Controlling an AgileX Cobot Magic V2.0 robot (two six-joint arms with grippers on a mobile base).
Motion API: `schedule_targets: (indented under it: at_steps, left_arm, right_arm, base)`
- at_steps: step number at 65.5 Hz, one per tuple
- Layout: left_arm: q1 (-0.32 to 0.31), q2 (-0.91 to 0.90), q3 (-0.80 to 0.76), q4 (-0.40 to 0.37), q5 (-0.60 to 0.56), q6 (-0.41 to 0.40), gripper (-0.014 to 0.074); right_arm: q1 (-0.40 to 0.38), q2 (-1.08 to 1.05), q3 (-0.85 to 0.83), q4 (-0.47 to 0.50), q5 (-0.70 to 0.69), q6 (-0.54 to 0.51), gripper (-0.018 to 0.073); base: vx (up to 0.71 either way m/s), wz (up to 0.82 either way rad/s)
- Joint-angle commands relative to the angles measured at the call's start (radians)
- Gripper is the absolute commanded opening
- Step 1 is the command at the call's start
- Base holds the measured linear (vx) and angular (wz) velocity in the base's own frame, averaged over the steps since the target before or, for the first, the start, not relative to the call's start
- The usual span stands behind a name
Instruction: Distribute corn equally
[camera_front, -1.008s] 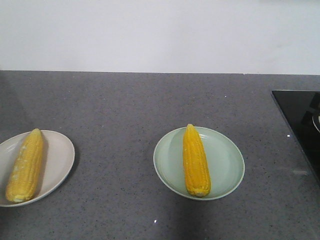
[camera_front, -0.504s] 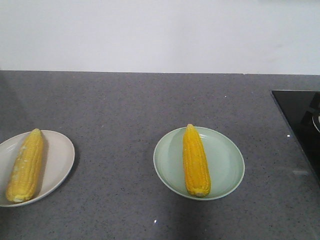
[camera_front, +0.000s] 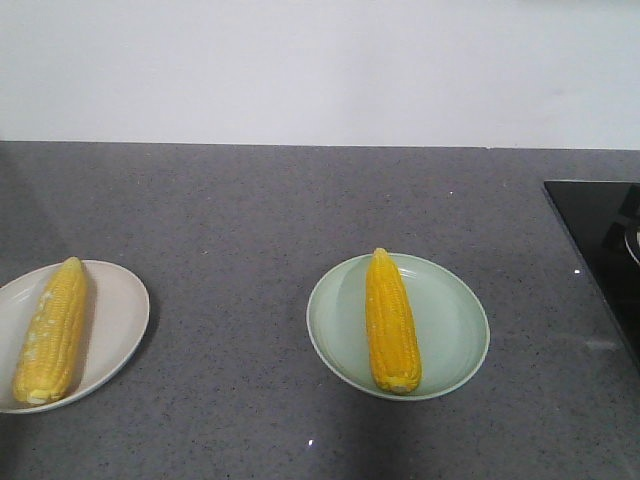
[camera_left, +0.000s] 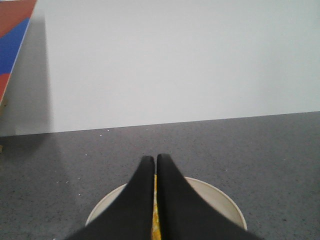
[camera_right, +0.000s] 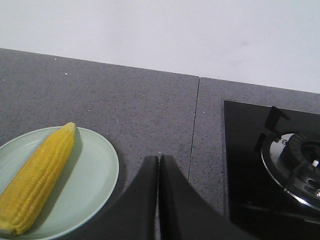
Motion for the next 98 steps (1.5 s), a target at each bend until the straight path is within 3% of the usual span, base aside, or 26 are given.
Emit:
schedule_targets:
  at_steps: [1,19,98]
  left_arm:
    - [0.021,-0.009,0.027,-0.047,-0.151,0.039,-0.0006]
    - [0.023,-0.067,0.184,-0.049,-0.311,0.034,-0.0006]
    - [0.023,-0.068,0.181,-0.054,-0.272,0.034,-0.0006]
  right_arm:
    - [-0.005,0.004,-0.025,-0.01,-0.072,-0.007,-0.0011]
    - [-0.005,0.004,-0.025,-0.01,-0.064,-0.007,-0.0011]
    - [-0.005,0.004,-0.025,-0.01,-0.064,-0.007,-0.0011]
  base:
    - [0.0,0.0]
    - [0.0,0.0]
    - [0.0,0.0]
